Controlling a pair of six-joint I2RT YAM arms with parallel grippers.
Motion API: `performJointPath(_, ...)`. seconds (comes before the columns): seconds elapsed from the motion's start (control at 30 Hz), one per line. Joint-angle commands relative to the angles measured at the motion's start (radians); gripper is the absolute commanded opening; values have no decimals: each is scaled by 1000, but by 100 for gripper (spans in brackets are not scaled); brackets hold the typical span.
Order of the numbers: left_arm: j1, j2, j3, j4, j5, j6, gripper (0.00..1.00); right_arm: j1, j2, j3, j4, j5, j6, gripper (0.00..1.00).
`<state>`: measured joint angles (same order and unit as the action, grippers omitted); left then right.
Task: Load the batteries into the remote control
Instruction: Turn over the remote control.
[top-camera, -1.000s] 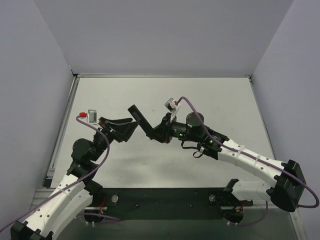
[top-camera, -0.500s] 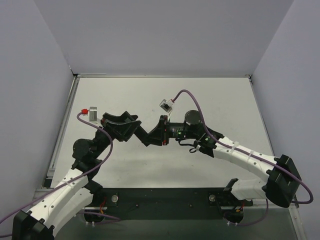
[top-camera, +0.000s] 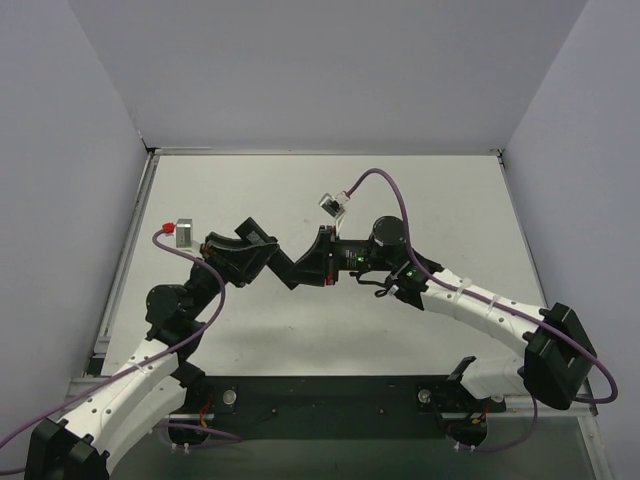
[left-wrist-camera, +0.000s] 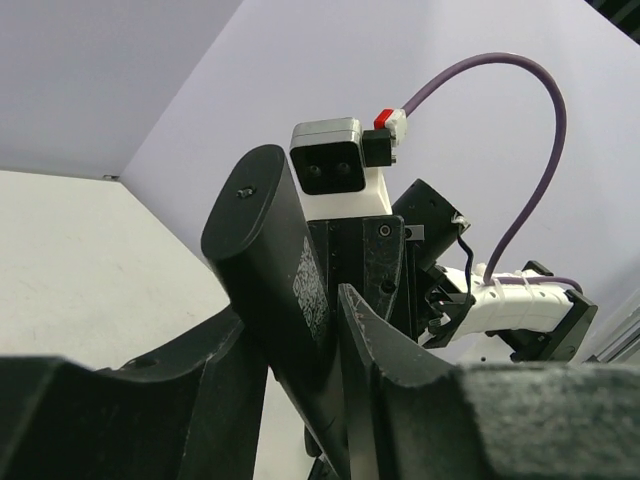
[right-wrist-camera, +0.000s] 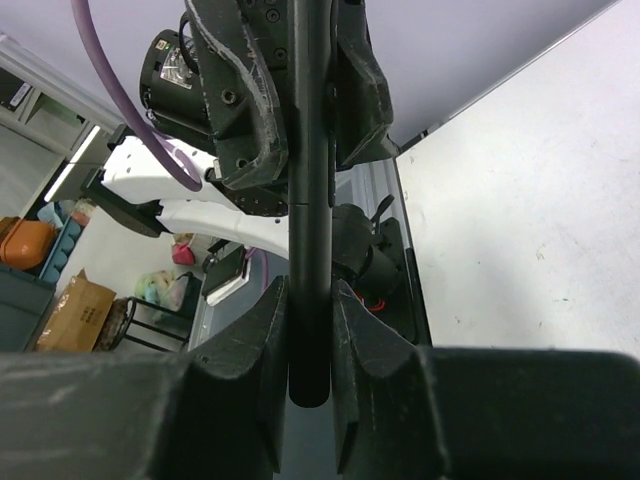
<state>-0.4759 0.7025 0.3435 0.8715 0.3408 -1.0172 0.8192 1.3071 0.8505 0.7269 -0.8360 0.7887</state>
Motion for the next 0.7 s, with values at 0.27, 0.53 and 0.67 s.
performJointPath(0.27,0,-54,14,12,-51,-6,1,-5,26,24,26,-39,-55,11)
performJointPath(0.53,-1,-124,81,-470,-242,55,0,26,-89,71,-384,248,-412,52)
performJointPath(0.67,-1,-114,114,-647,-331,43,0,104,-104,136,-570,500,-609,53)
